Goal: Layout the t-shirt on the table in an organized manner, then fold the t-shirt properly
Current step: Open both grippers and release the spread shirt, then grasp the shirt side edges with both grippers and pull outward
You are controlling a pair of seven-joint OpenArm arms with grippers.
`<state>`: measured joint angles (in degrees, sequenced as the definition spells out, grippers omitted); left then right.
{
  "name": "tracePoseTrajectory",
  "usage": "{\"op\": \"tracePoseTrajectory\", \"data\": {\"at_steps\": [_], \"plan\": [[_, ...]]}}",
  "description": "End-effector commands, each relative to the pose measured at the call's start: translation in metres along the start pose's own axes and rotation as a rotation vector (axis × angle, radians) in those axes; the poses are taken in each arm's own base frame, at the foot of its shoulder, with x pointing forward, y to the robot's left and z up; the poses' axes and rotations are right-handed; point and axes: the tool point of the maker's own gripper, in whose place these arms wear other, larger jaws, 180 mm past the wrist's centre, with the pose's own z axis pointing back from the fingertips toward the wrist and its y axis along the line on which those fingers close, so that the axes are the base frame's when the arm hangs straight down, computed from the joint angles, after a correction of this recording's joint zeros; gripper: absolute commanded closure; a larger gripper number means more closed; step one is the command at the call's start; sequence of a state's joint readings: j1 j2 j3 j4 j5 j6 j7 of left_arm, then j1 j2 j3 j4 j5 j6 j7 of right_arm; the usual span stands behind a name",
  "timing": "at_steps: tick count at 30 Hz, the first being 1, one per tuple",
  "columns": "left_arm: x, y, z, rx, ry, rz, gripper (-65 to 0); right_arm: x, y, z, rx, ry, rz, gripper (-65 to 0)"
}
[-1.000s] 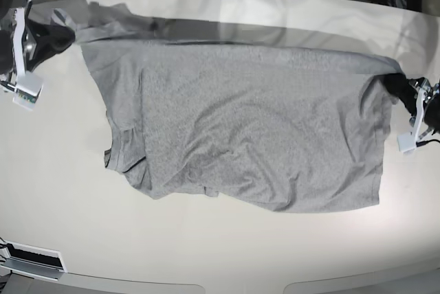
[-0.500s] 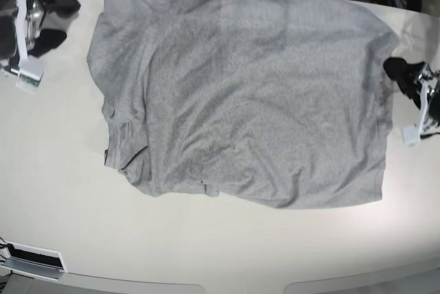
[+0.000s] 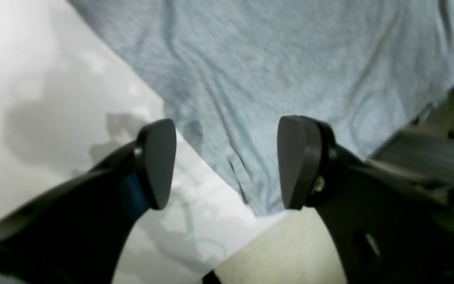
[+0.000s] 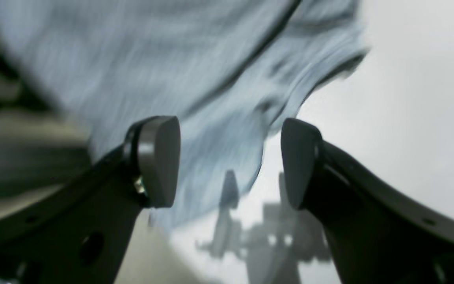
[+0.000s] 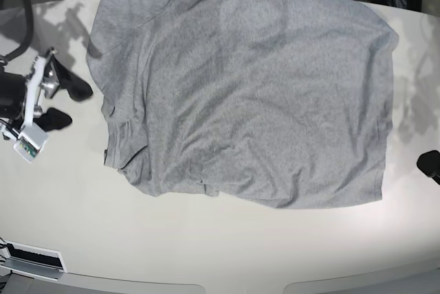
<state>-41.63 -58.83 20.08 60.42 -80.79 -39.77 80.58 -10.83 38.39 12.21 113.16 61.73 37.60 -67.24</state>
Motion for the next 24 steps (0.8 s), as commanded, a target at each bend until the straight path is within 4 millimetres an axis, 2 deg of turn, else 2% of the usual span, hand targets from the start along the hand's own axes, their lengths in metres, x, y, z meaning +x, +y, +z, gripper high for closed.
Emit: {"op": "tracePoseTrajectory", "data": {"at_steps": [1, 7, 12, 16, 20, 24], "plan": [[0.012, 0.009, 0.013, 0.023, -0.068, 0.020, -40.3, 0.008, -0.014, 0.003, -0.056, -0.035, -0.006, -41.6], [0.014, 0.054, -0.004, 0.014, -0.312, 0.341, -40.3, -0.002, -0.049, -0.032, -0.160, -0.112, -0.239, -41.6], [-0.004, 0.074, -0.027, 0.000, -0.407, 0.548, -40.3, -0.011, -0.066, -0.070, -0.112, -0.139, -0.427, -41.6], [-0.020, 0.088, -0.039, 0.064, -0.417, 0.606, -40.3, -0.016, -0.075, -0.097, -0.060, -0.139, -0.527, -41.5], [-0.040, 0.094, -0.051, 0.122, -0.413, 0.615, -40.3, -0.022, -0.077, -0.118, -0.008, -0.128, -0.611, -41.5], [-0.060, 0.086, -0.071, 0.114, -0.383, 0.641, -40.3, -0.027, -0.075, -0.130, 0.038, -0.129, -0.642, -41.5]]}}
